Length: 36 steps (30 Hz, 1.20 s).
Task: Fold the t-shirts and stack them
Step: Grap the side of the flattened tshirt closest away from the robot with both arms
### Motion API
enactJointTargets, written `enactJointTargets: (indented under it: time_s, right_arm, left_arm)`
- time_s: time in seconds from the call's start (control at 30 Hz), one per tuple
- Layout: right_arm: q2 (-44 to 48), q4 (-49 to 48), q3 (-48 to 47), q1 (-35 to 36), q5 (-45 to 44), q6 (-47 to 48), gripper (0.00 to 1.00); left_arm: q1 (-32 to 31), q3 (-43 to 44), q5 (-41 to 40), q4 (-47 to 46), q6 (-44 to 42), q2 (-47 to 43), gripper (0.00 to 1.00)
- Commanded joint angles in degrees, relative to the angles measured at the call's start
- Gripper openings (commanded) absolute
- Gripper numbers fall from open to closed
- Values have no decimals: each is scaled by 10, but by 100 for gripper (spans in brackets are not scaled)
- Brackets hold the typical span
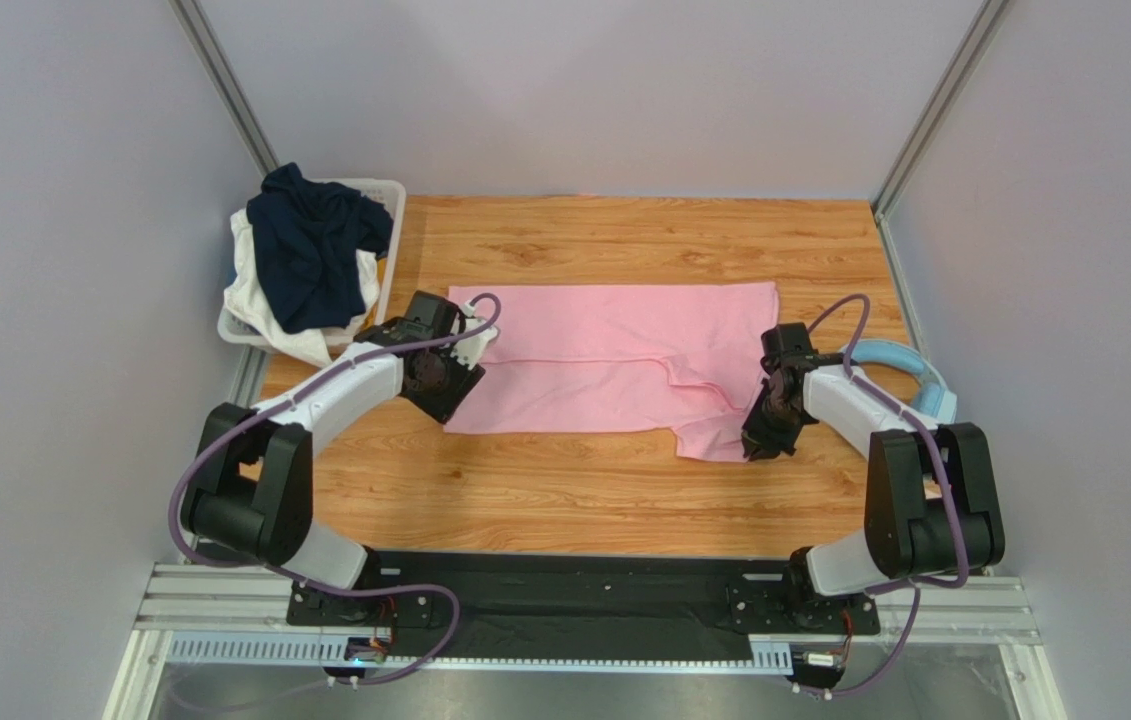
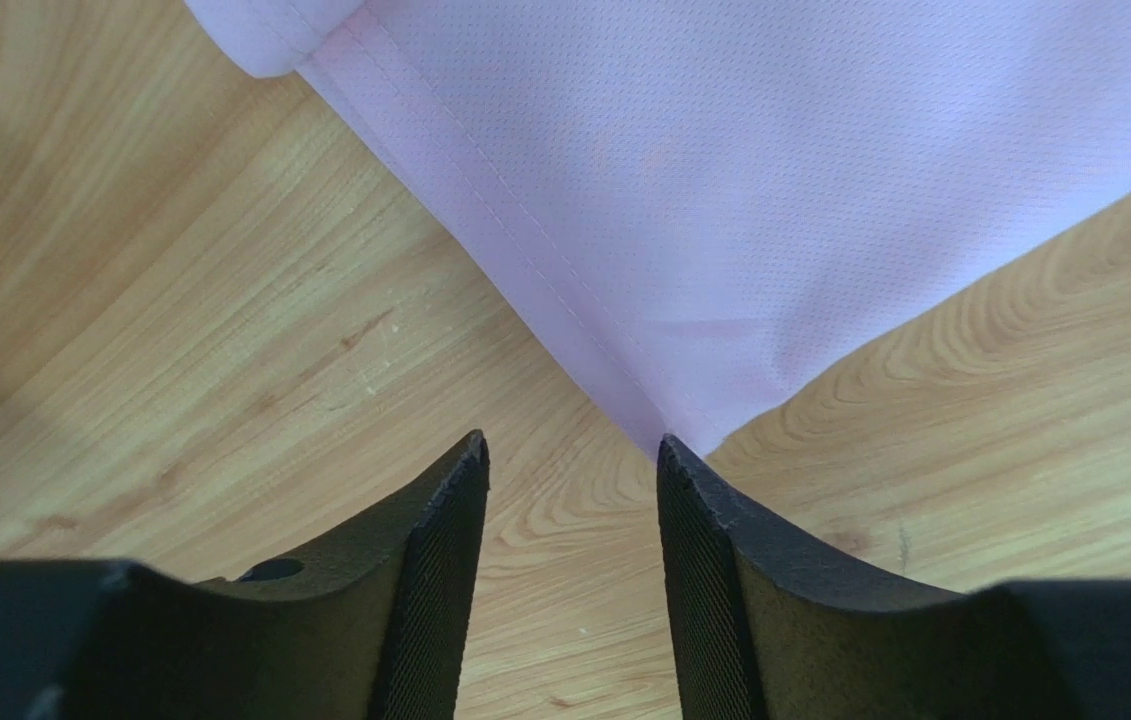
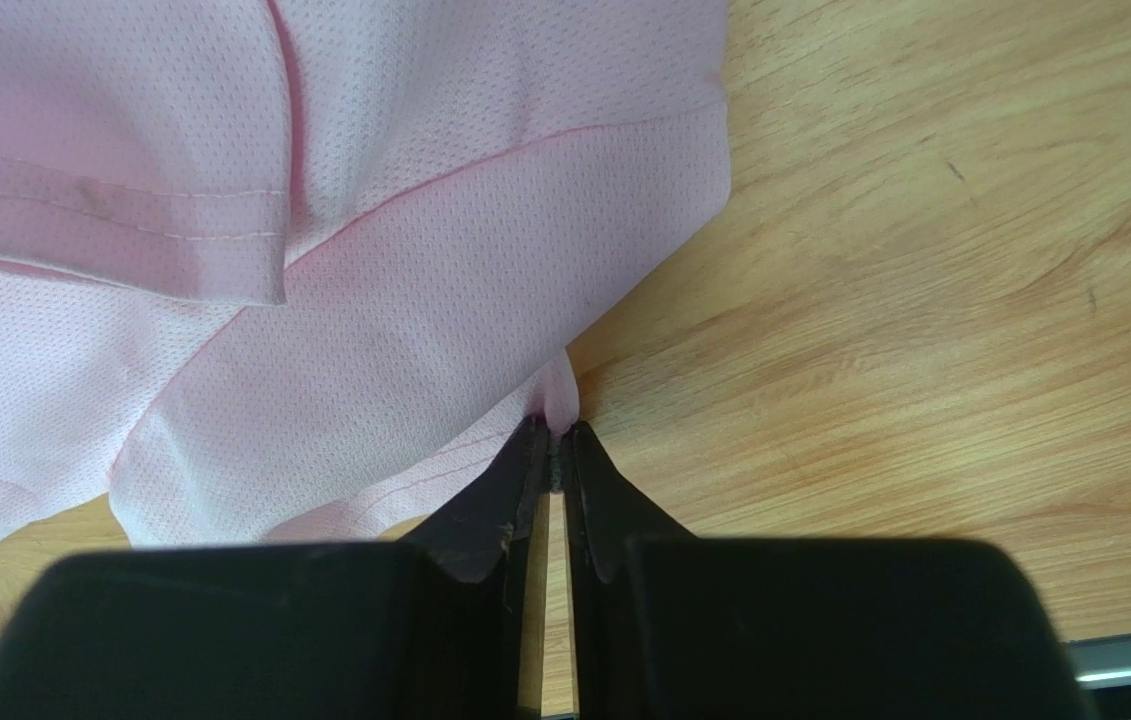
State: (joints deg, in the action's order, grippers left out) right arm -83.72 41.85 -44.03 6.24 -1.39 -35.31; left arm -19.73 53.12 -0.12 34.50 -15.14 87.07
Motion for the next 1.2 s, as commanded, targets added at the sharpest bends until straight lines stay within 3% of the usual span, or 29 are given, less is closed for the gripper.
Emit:
enactJointTargets:
  time_s: [0.0, 0.67, 1.17]
  right_arm:
    - [3, -12, 8, -1, -6, 2, 9]
    - [14, -1, 3, -1, -2, 5, 8]
    - [36, 3, 11, -1, 2, 7, 5]
  left_arm:
    - [2, -2, 39, 14, 21, -51, 54]
    - [-6, -17, 66, 9, 27, 36, 55]
    - [-6, 0, 53, -9, 27, 68, 47]
